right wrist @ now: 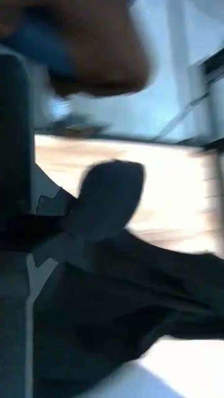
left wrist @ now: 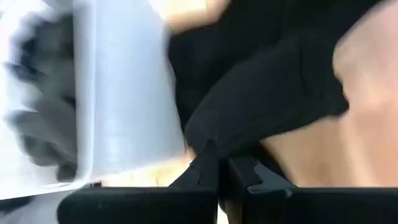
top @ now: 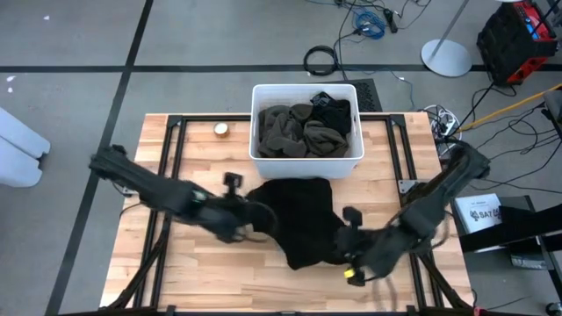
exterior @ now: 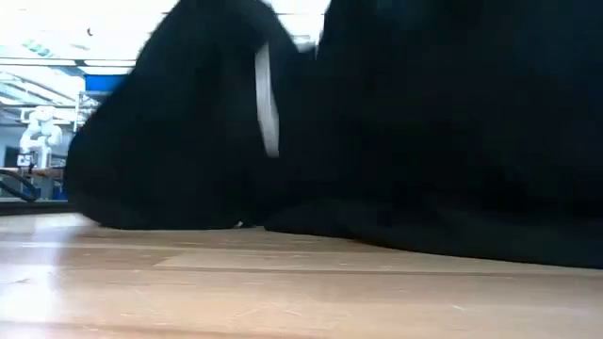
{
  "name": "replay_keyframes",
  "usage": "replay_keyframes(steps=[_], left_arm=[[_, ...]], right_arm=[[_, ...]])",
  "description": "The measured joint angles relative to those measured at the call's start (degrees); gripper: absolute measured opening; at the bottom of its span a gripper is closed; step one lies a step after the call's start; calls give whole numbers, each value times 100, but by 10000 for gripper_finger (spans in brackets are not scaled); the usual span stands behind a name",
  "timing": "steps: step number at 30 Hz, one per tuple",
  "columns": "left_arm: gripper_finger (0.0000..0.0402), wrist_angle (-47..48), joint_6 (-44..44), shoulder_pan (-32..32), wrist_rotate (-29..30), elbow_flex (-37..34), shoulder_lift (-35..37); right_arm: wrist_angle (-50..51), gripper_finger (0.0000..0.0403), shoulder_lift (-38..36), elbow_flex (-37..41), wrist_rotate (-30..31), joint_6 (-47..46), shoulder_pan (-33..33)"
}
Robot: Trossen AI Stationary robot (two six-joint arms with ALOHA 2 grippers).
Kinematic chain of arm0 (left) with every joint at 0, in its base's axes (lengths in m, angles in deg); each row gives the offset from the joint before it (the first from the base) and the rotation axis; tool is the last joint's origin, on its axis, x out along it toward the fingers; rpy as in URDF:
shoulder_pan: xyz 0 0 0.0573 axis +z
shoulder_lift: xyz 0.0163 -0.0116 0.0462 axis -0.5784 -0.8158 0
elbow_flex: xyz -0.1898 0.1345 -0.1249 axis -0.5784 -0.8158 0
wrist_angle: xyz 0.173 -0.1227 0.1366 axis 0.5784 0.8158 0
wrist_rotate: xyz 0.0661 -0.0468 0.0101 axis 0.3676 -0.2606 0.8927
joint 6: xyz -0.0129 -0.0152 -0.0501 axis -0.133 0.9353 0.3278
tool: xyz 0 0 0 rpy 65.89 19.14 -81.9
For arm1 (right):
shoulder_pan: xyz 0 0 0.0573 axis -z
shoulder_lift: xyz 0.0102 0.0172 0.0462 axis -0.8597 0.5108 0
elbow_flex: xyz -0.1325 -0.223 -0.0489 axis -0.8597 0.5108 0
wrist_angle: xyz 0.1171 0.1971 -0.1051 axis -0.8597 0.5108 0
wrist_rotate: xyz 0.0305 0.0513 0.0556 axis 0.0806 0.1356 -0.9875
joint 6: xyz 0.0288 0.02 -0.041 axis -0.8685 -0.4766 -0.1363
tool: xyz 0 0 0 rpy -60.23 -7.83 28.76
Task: Fold laundry
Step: Fold the black shirt
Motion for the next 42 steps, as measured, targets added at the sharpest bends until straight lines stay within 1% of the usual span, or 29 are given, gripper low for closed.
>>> replay_keyframes(steps=[2, 4, 6, 8, 10, 12, 17, 20, 22, 24, 26, 28, 30, 32, 34, 36, 38, 40, 42], left_arm=[[2, -137, 209, -260, 179, 326, 407], [2, -557, 283, -517, 323, 585, 801], [2, -1278, 164, -788, 396, 739, 1171], [2, -2140, -170, -1046, 458, 814, 1491], [2, -2982, -625, -1253, 674, 830, 1737], [2, -3638, -1176, -1379, 956, 830, 1902], [1, -4559, -2436, -1424, 1695, 827, 2084], [1, -5392, -3660, -1304, 2230, 826, 2074], [1, -6019, -4383, -1178, 2304, 819, 2068], [1, -6532, -5002, -1055, 2180, 864, 2082], [1, -6829, -5442, -996, 1803, 1001, 2073], [1, -6954, -5667, -981, 1337, 1261, 2027], [1, -6930, -5676, -996, 759, 1538, 1954], [1, -6926, -5441, -1058, 321, 1788, 1873], [1, -6782, -5172, -1173, 101, 1936, 1818], [1, -6421, -4928, -1326, -74, 2021, 1764], [1, -6049, -4710, -1506, -161, 2051, 1700], [1, -5700, -4527, -1708, -183, 2051, 1615], [1, -5357, -4321, -1925, -185, 2051, 1503]], right_arm=[[-554, 2, -357, 0, 351, 556, -53], [-1255, 2, -674, 0, 645, 1291, -68], [-2181, 1, -937, 0, 786, 2260, -81], [-3155, 1, -1177, 0, 819, 3320, -128], [-4005, 1, -1384, -2, 825, 4257, -129], [-4620, 1, -1570, -2, 861, 5073, -81], [-5653, 1, -1960, -2, 1634, 6591, 183], [-6133, 0, -2131, -2, 1886, 7523, 464], [-6371, 0, -2234, -2, 1832, 8037, 701], [-6572, 0, -2311, -2, 1590, 8409, 926], [-6849, 0, -2340, -2, 1068, 8570, 1119], [-7208, 0, -2335, -22, 443, 8612, 1271], [-7204, 0, -2303, -216, -69, 8522, 1362], [-6859, 0, -2238, -520, -343, 8298, 1409], [-6216, 0, -2099, -864, -427, 7970, 1406], [-5495, 0, -1908, -1195, -443, 7504, 1345], [-4851, 0, -1694, -1438, -413, 7108, 1176], [-4417, 0, -1480, -1560, -388, 6847, 959], [-4194, 0, -1306, -1586, 24, 6742, 689]])
